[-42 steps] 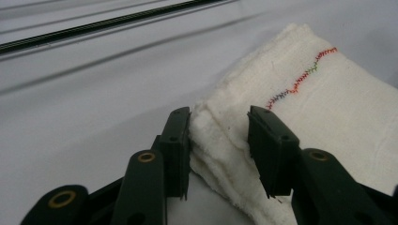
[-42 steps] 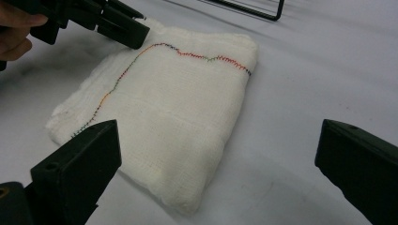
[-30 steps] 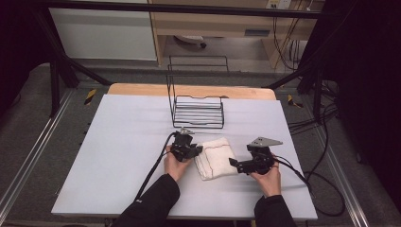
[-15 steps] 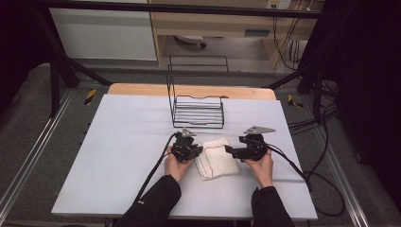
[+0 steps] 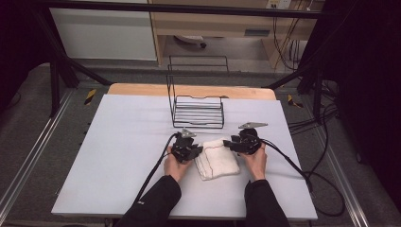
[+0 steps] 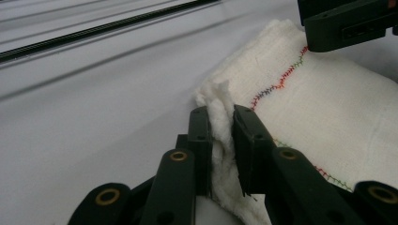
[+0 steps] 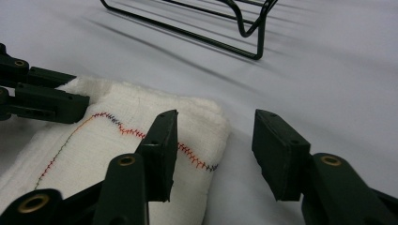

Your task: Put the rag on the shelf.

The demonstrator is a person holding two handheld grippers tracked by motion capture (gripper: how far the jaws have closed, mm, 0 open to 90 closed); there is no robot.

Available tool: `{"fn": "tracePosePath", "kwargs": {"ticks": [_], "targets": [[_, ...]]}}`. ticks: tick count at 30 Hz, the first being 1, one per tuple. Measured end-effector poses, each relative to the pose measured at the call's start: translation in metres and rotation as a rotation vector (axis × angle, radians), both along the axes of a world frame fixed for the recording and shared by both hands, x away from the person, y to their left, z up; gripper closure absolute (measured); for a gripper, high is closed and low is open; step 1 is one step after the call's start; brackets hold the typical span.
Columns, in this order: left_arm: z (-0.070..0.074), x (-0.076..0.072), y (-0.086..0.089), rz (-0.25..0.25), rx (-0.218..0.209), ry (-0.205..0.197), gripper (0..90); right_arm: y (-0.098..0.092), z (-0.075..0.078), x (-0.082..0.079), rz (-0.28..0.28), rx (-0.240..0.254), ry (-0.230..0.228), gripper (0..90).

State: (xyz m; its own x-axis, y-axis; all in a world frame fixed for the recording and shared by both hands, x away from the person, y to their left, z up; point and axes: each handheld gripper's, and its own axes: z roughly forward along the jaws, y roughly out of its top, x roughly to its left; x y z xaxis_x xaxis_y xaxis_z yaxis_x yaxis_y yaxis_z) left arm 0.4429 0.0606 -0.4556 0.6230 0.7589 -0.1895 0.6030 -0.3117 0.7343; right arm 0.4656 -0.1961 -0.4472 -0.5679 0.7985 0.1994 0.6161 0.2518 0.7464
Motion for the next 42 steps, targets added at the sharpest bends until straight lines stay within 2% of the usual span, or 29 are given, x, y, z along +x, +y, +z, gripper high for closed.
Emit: {"fn": "tracePosePath", "kwargs": {"ticks": [5,8,12,18,19,22,28,32,36,37,42], "targets": [[0.0,0.0,0.0,-0.003,0.0,-0.001,77.0,0.003,-0.006,0.001,0.013,-0.01,0.025,58.5],[0.0,0.0,0.001,-0.005,-0.003,0.002,77.1,0.005,-0.007,0.002,0.023,0.011,0.054,64.9],[0.0,0.0,0.001,0.001,-0.009,0.008,77.0,0.004,-0.007,0.003,0.039,0.011,0.071,67.5],[0.0,0.002,0.002,0.002,-0.025,0.027,77.5,0.005,-0.007,0.002,0.029,0.03,0.088,74.9],[0.0,0.002,0.002,0.004,-0.028,0.03,78.0,0.005,-0.006,0.0,0.023,0.033,0.087,78.5],[0.0,0.004,0.004,0.003,-0.036,0.04,78.6,0.006,-0.005,-0.001,0.013,0.034,0.09,80.4],[0.002,0.003,0.004,0.008,-0.037,0.038,80.3,0.006,-0.004,-0.004,-0.009,0.039,0.083,81.8],[0.005,0.002,0.005,0.013,-0.056,0.032,80.9,0.006,0.0,-0.008,-0.008,0.044,0.067,82.2],[0.011,-0.001,0.007,0.01,-0.087,0.016,81.1,0.003,0.006,-0.013,-0.008,0.06,0.038,82.3],[0.013,-0.002,0.007,0.007,-0.094,0.011,81.1,0.002,0.009,-0.016,-0.01,0.066,0.018,82.2],[0.017,-0.005,0.008,0.003,-0.111,-0.009,81.1,-0.001,0.015,-0.021,-0.009,0.081,-0.007,82.3]]}}
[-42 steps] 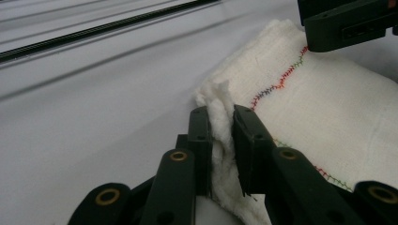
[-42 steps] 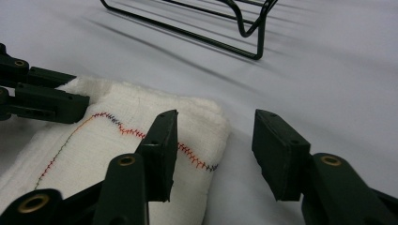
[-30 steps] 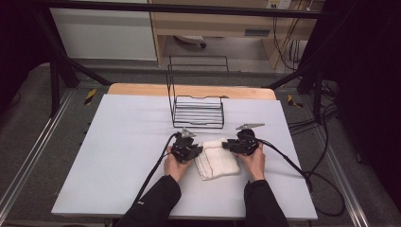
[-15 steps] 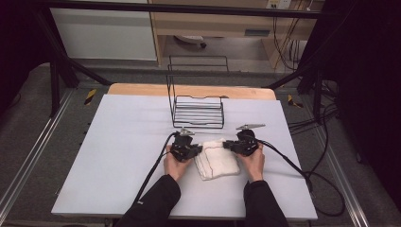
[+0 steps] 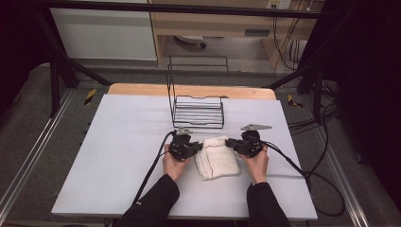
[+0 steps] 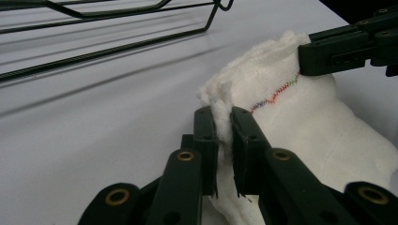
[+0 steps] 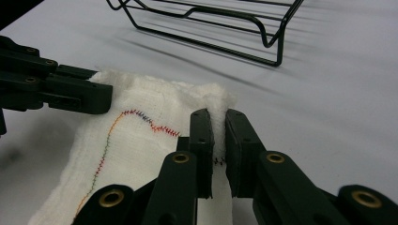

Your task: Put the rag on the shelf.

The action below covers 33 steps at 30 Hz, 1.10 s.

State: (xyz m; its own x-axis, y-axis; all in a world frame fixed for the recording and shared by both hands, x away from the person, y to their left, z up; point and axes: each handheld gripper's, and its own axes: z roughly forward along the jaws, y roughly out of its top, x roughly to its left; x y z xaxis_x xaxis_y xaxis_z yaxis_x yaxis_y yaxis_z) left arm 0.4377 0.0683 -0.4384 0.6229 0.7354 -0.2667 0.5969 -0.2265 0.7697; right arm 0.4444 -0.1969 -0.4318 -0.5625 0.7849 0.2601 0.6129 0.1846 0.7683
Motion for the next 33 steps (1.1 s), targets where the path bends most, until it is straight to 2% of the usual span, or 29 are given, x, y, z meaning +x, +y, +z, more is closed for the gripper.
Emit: {"fn": "tracePosePath", "kwargs": {"ticks": [8,19,27,31,33], "targets": [[0.003,-0.005,0.0,-0.005,-0.01,-0.033,81.1,-0.003,0.008,-0.009,0.0,0.021,-0.037,82.4],[0.013,-0.014,0.0,-0.02,-0.061,-0.075,81.2,-0.01,0.019,-0.025,-0.002,0.042,-0.097,82.5],[0.02,-0.02,0.0,-0.029,-0.071,-0.113,81.2,-0.014,0.024,-0.034,-0.009,0.063,-0.124,82.5],[0.023,-0.023,0.0,-0.031,-0.081,-0.132,81.2,-0.015,0.027,-0.038,-0.012,0.068,-0.144,82.5],[0.024,-0.024,0.0,-0.031,-0.089,-0.138,81.2,-0.014,0.03,-0.041,-0.012,0.044,-0.165,82.6]]}}
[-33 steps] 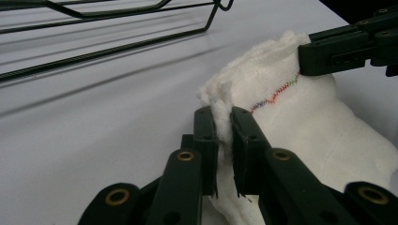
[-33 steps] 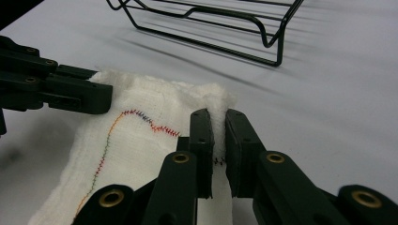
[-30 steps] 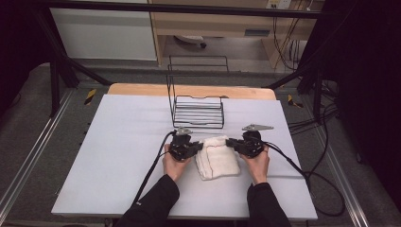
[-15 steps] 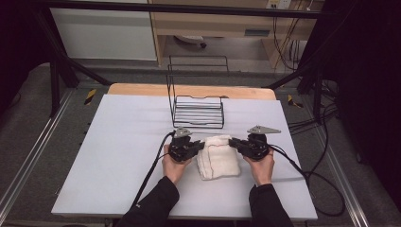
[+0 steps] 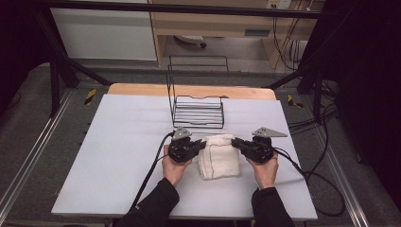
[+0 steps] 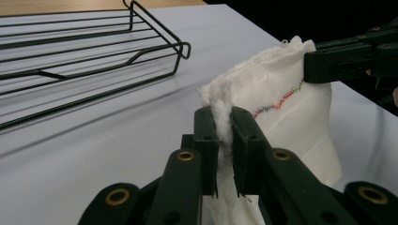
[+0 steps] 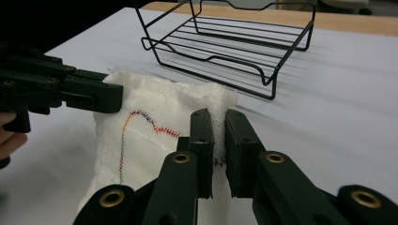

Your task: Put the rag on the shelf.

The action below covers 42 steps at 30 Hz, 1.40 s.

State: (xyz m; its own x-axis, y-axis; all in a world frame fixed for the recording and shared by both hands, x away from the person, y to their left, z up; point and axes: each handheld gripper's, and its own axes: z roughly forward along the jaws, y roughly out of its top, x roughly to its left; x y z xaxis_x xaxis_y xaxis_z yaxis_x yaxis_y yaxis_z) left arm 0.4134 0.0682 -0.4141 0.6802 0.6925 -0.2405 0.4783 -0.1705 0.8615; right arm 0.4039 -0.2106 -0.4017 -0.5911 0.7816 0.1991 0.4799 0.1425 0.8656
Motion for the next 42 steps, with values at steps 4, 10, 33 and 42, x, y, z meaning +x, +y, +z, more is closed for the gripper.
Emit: {"fn": "tracePosePath", "kwargs": {"ticks": [4,10,33,42], "targets": [[0.004,-0.002,0.003,0.004,-0.017,-0.022,81.2,0.003,0.007,-0.006,-0.001,-0.004,-0.036,82.6],[0.011,-0.005,0.005,-0.001,-0.042,-0.054,81.2,0.003,0.015,-0.012,-0.007,0.009,-0.073,82.6],[0.049,-0.016,0.015,-0.002,-0.105,-0.161,81.2,0.008,0.048,-0.031,-0.033,0.067,-0.211,82.6],[0.063,-0.017,0.023,0.007,-0.126,-0.197,81.2,0.015,0.06,-0.033,-0.037,0.099,-0.264,82.6]]}}
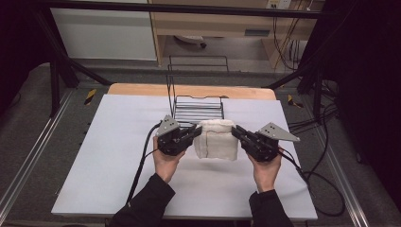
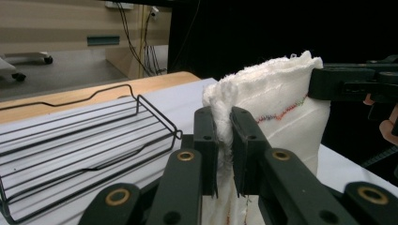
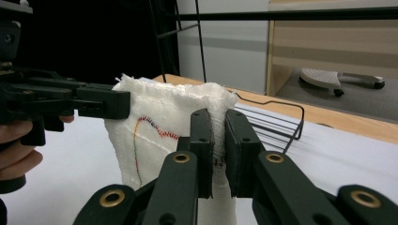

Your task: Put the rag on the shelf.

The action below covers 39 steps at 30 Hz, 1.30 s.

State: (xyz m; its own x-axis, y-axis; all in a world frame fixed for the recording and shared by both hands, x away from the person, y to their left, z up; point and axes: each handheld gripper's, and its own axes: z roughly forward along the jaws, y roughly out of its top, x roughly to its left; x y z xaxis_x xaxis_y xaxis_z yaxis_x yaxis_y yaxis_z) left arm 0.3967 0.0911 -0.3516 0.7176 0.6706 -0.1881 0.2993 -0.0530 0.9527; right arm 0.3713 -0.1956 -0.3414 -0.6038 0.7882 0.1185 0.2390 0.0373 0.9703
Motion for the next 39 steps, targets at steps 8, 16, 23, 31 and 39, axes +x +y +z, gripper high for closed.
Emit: {"fn": "tracePosePath", "kwargs": {"ticks": [8,16,23,31,39], "targets": [[0.014,0.0,0.007,0.01,-0.019,-0.029,81.2,0.005,0.011,0.001,0.009,0.013,-0.034,82.6],[0.027,0.001,0.015,0.027,-0.033,-0.06,81.2,0.013,0.023,0.003,0.014,0.033,-0.06,82.6],[0.041,0.003,0.021,0.044,-0.044,-0.088,81.2,0.021,0.036,0.007,0.011,0.043,-0.089,82.6],[0.056,0.006,0.027,0.055,-0.063,-0.116,81.3,0.027,0.048,0.012,0.008,0.056,-0.124,82.6],[0.069,0.01,0.03,0.059,-0.065,-0.131,81.3,0.031,0.06,0.017,0.004,0.061,-0.15,82.6]]}}
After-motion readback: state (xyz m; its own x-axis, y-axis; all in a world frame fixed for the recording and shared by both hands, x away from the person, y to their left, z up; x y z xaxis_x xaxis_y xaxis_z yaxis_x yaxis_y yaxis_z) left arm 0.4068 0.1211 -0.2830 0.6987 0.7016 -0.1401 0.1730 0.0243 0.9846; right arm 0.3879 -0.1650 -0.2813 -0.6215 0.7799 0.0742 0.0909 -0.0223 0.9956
